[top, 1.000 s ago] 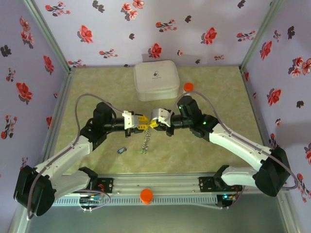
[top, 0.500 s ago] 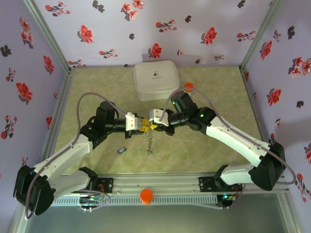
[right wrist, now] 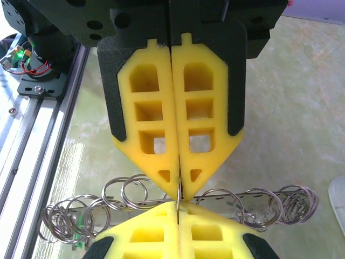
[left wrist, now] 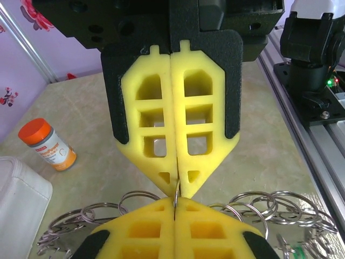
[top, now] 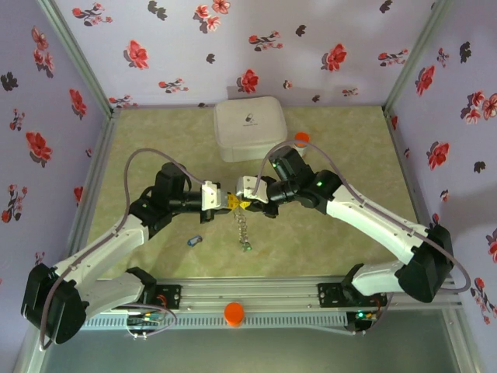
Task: Put the keys on the keyring
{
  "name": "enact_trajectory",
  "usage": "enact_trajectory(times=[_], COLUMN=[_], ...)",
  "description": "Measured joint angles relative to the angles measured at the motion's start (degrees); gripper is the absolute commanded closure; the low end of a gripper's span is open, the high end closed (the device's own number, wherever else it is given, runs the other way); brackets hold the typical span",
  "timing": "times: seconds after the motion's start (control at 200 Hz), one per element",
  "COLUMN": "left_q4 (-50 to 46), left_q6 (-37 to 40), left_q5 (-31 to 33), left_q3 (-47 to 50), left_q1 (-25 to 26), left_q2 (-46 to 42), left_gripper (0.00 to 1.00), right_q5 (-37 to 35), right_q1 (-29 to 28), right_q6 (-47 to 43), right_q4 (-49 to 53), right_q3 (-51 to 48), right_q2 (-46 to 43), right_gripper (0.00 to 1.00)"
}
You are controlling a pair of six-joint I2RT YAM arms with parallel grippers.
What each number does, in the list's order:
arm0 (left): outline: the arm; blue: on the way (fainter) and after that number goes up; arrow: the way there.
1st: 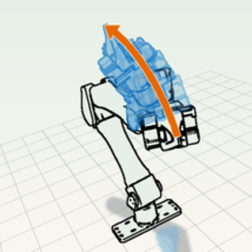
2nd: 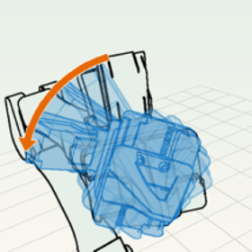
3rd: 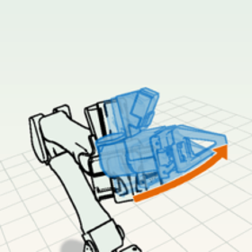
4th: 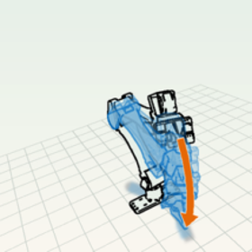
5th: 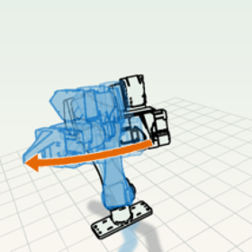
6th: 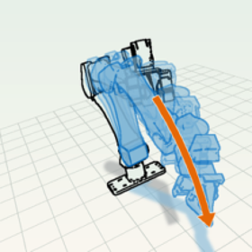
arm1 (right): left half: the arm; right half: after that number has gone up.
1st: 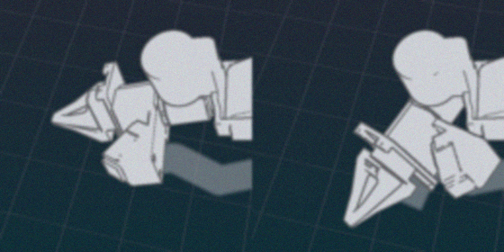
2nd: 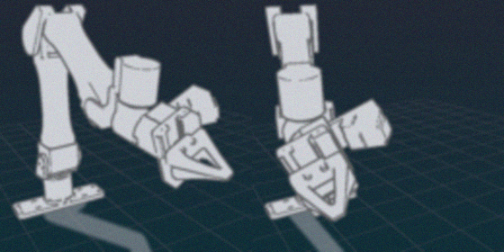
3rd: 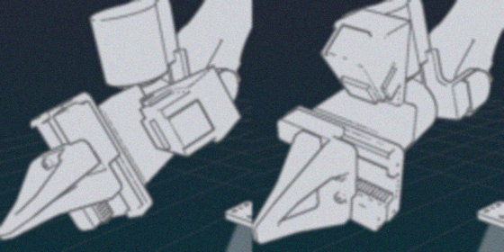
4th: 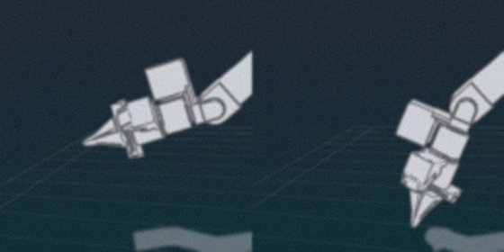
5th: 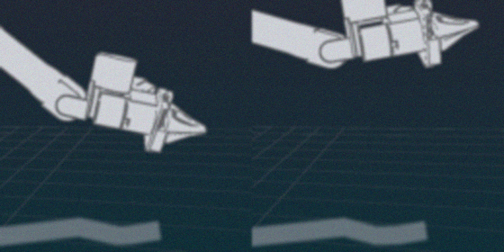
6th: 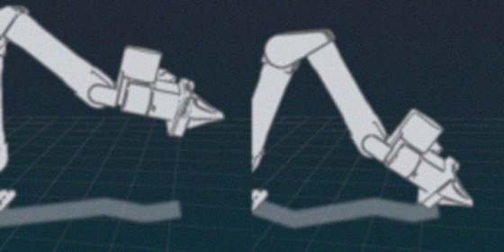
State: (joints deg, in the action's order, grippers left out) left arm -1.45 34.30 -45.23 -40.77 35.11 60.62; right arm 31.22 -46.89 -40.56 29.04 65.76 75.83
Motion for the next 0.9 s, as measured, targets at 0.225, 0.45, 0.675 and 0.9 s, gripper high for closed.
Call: enact_trajectory(times=[0.225,0.45,0.675,0.9], left_q4=[0.81,2.67,0.83,-1.01], left_q6=[-0.52,-7.04,-16.72,-22.08], left_q5=[4.24,15.04,30.6,43.87], left_q3=[0.61,1.62,-1.2,-3.8], left_q1=[0.2,0.63,0.68,0.52], left_q2=[-2.14,-4.26,-4.33,-4.2], left_gripper=[1.0,1.0,1.0,1.0], right_q5=[0.5,-11.96,-23.32,-23.61], right_q1=[2.03,4.13,4.15,2.58], right_q6=[3.32,17.64,30.86,36.33], right_q4=[-6.51,-16.02,-16.44,-17.66], right_q3=[-4.33,-9.62,-7.78,-7.26], right_q2=[-3.34,-8.72,-6.49,-2.51], right_gripper=[0.59,0.58,0.58,0.58])
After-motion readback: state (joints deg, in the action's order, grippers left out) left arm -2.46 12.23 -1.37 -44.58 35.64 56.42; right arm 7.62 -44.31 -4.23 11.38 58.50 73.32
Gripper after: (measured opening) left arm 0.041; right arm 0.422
